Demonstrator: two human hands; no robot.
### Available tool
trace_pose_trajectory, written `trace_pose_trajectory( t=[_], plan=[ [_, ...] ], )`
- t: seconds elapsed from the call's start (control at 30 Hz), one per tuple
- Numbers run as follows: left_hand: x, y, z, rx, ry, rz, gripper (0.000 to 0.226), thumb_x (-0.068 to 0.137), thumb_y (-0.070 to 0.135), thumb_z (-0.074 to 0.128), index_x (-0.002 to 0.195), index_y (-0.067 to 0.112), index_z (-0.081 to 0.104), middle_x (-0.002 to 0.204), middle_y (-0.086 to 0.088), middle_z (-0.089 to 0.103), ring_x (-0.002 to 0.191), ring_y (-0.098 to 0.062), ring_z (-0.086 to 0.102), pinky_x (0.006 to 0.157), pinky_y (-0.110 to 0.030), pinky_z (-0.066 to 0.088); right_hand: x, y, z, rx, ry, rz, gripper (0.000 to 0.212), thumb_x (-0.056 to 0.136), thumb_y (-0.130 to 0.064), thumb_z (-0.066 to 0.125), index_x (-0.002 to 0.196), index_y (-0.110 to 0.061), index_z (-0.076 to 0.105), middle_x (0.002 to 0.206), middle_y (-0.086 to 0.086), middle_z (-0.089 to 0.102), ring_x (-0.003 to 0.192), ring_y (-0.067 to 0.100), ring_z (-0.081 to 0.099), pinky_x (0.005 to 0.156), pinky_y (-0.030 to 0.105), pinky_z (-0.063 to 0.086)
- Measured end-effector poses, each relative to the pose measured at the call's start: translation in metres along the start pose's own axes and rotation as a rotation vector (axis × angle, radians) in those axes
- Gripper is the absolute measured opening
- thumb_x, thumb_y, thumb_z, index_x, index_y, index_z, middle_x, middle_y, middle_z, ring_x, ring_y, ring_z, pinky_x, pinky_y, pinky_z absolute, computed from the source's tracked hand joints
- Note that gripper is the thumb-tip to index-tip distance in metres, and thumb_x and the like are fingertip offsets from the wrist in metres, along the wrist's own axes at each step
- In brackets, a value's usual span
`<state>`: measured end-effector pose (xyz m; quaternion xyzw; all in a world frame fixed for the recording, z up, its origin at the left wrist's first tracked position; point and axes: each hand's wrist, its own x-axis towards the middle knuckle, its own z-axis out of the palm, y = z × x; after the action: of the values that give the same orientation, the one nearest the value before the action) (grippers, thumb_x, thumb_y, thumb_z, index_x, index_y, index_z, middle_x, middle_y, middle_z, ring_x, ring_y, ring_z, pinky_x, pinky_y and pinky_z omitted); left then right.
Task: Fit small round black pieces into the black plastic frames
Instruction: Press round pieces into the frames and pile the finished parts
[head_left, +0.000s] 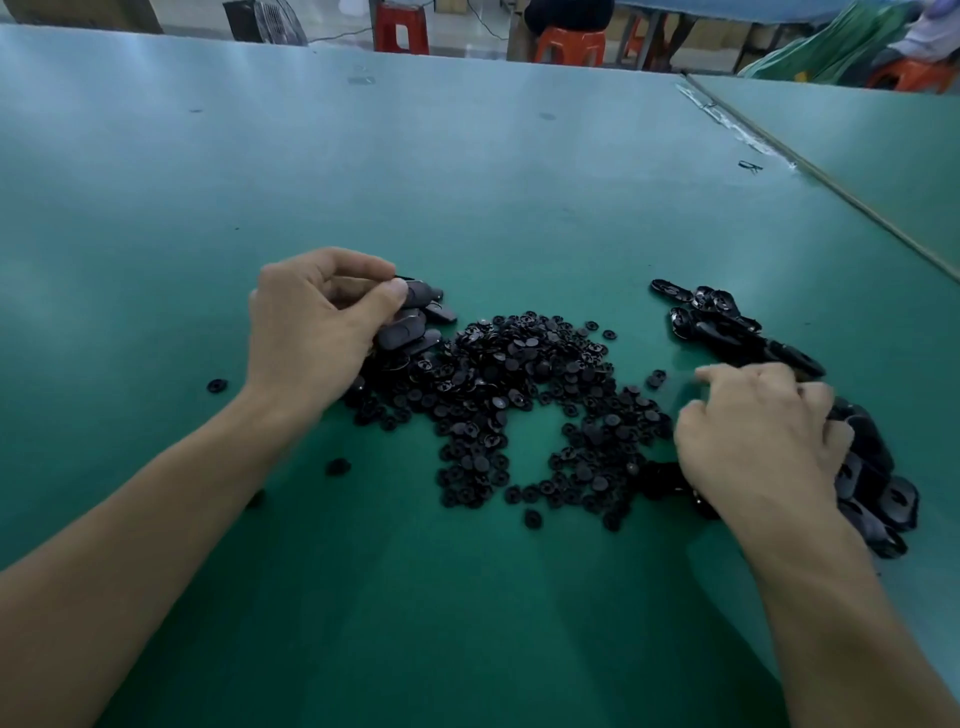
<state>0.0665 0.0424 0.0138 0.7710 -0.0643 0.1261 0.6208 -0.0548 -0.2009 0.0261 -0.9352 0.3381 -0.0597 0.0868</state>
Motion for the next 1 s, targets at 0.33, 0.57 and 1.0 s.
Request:
trace_pose_trajectory(
  t=[0.33,0.57,1.0],
  plan=[
    [0.000,-0.016,-0.009,0.369,0.058,0.025,0.014,0.071,0.053,0.071,0.076,0.042,0.065,0.086,0.012,0.068,0.076,-0.014,0.060,0.077,-0.049,0.059,0.003,0.003,0.003,0.215,0.061,-0.081,0.047,0.087,0.006,0.055,0.120,-0.023,0.070,0.112,0.013,0.066,0.099,0.038,0.059,0.088,0.043,0.053],
    [-0.005,-0.006,-0.001,0.367,0.120,0.178,0.016,0.087,0.039,0.071,0.076,0.042,0.060,0.082,0.018,0.055,0.065,0.008,0.053,0.072,-0.024,0.047,0.005,0.003,-0.001,0.373,0.287,-0.094,0.051,0.089,0.011,0.049,0.121,-0.024,0.070,0.117,0.013,0.067,0.099,0.030,0.060,0.090,0.038,0.051],
    [-0.043,-0.004,0.024,0.171,-0.185,0.301,0.010,0.088,0.017,0.076,0.081,0.024,0.072,0.067,0.010,0.066,0.058,-0.003,0.057,0.056,-0.009,0.042,0.008,0.010,0.002,0.290,0.099,-0.172,0.022,0.098,-0.022,0.054,0.101,-0.016,0.075,0.086,0.006,0.069,0.079,0.027,0.060,0.074,0.037,0.051]
  ],
)
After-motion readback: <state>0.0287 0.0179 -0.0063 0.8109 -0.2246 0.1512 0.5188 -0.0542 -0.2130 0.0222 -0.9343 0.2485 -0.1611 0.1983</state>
